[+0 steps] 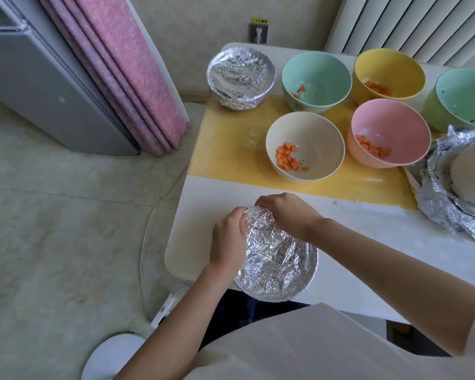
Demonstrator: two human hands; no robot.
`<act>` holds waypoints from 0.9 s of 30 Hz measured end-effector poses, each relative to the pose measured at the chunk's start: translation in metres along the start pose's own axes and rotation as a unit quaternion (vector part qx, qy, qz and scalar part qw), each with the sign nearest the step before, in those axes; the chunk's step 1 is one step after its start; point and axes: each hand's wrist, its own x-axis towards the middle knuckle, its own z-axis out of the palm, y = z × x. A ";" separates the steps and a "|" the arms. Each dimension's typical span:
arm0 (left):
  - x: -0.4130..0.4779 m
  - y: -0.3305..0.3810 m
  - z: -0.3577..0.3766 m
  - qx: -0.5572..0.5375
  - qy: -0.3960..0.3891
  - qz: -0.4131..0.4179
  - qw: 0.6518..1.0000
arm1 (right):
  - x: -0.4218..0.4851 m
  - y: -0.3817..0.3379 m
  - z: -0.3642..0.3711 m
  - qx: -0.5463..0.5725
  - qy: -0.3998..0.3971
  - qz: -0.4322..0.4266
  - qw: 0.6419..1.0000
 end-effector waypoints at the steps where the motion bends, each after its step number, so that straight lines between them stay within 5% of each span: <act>1: 0.000 0.000 0.000 0.004 0.002 0.002 1.000 | 0.000 0.000 -0.002 -0.007 -0.006 -0.001 1.000; 13: -0.004 -0.002 0.002 0.013 0.018 -0.001 1.000 | 0.012 -0.006 0.001 0.002 -0.050 0.000 0.999; 21: -0.013 -0.002 0.002 -0.027 0.023 -0.041 0.999 | -0.005 0.004 0.003 0.072 0.054 0.031 0.995; 27: -0.002 -0.003 0.001 0.001 0.015 -0.035 0.999 | 0.004 -0.001 -0.001 0.005 -0.008 0.030 0.999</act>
